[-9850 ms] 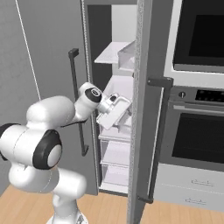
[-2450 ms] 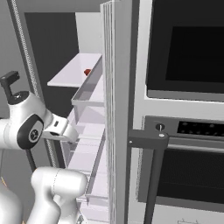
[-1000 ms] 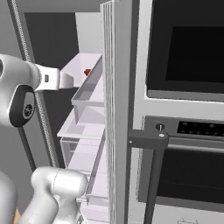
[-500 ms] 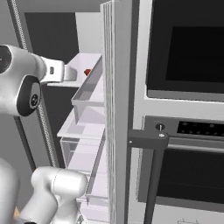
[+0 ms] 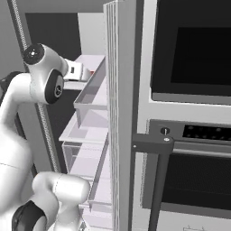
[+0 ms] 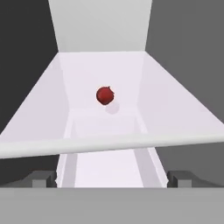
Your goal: Take the strawberry from the fridge and place it on top of the pancake, located on the dining counter.
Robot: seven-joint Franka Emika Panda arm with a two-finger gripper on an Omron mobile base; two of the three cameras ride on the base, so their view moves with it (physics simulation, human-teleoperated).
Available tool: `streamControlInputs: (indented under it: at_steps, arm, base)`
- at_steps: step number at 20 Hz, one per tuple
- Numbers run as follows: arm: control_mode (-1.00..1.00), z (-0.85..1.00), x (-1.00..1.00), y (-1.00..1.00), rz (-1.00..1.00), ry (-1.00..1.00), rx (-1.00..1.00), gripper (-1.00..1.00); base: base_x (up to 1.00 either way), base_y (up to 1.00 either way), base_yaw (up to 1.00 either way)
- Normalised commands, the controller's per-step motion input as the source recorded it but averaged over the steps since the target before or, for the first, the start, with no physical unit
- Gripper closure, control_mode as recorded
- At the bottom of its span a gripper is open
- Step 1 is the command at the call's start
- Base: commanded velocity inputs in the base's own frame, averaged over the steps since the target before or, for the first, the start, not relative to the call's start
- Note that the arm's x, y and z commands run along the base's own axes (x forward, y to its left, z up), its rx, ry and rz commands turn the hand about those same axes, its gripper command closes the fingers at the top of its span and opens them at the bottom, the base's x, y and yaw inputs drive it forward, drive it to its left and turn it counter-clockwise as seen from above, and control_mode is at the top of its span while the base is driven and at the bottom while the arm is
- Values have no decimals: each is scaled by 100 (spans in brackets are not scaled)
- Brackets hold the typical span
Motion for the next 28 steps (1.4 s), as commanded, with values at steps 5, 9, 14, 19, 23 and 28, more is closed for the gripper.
streamControlInputs:
  at_steps: [5,9,14,19,23,28]
  arm:
    - [-100,-4,58,-8,0,1,6,-100]
    - [-100,0,29,0,0,0,0,-100]
    - [-100,-7,34,3,0,0,0,-100]
    - [-100,-4,58,5,0,4,0,-100]
    - [-100,-13,34,0,0,2,0,-100]
    - [-100,-19,39,0,0,2,0,-100]
  base:
    - [0,0,0]
    - [0,0,0]
    - [0,0,0]
    - [0,0,0]
    - [0,0,0]
    - [0,0,0]
